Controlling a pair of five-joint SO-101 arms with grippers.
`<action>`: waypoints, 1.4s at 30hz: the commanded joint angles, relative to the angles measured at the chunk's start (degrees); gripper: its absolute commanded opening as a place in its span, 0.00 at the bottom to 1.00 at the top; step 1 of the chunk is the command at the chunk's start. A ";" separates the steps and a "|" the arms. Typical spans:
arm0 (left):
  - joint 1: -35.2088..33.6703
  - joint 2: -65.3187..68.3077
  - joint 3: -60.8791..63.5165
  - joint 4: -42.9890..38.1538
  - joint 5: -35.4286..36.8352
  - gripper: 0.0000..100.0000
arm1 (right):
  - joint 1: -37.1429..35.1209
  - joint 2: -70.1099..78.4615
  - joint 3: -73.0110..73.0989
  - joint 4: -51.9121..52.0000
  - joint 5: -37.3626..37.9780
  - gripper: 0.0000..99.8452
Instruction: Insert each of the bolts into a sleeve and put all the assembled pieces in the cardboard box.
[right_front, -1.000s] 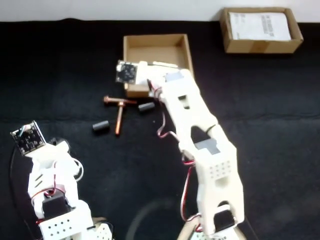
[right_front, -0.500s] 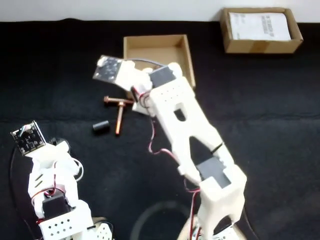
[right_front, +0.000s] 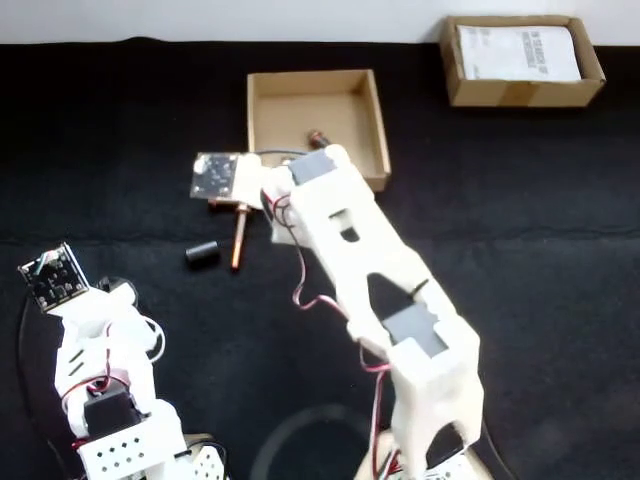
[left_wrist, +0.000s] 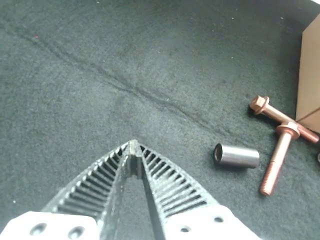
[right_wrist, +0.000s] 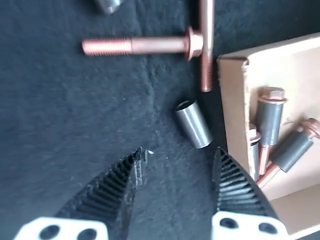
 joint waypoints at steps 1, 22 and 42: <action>-1.01 -0.66 1.01 0.09 0.00 0.01 | 2.42 2.86 -4.26 -2.68 3.08 0.20; -1.54 -0.75 1.01 0.53 -5.01 0.01 | 2.51 21.93 -25.71 -0.48 4.84 0.20; -1.54 -0.75 1.01 1.23 -5.19 0.01 | 2.86 30.11 -36.88 12.44 12.84 0.34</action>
